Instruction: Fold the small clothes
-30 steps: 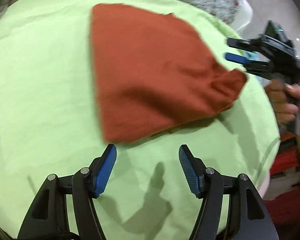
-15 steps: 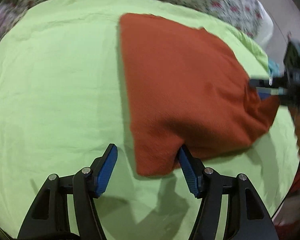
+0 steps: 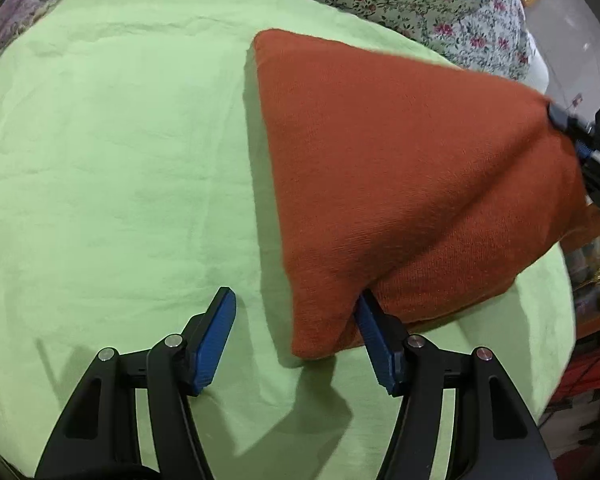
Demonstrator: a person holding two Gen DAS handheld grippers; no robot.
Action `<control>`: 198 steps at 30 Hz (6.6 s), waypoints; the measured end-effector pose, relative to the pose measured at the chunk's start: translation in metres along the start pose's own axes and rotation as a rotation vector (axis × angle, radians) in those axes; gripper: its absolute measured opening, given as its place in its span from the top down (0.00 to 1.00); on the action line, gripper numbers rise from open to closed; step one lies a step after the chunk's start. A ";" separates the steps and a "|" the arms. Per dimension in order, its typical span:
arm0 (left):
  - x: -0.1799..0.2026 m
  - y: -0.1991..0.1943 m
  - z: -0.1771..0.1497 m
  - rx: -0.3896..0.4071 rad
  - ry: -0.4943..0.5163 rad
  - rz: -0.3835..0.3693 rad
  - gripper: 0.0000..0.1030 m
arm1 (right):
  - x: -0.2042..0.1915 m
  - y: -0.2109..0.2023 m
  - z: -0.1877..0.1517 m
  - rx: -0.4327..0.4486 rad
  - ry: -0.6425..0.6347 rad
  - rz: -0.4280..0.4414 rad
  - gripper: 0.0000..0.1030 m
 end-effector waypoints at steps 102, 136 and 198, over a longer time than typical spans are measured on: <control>-0.190 -0.135 -0.068 0.040 -0.427 0.001 0.41 | -0.079 0.131 -0.139 -0.331 -0.024 0.062 0.51; -0.184 -0.150 -0.058 0.034 -0.407 -0.007 0.65 | -0.045 0.121 -0.142 -0.320 -0.094 -0.098 0.76; -0.126 -0.166 -0.076 0.103 -0.183 0.089 0.31 | -0.098 0.102 -0.171 -0.261 -0.214 -0.132 0.97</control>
Point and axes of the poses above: each gripper's, at about its wrist camera, not at the fingertips, and y roughly the way its jaws point, x to its right, z to its top, the point moved 8 cm from there along y, roughly the way its jaws point, and after that the axes turned 7 degrees about x, right-handed, at the moved point
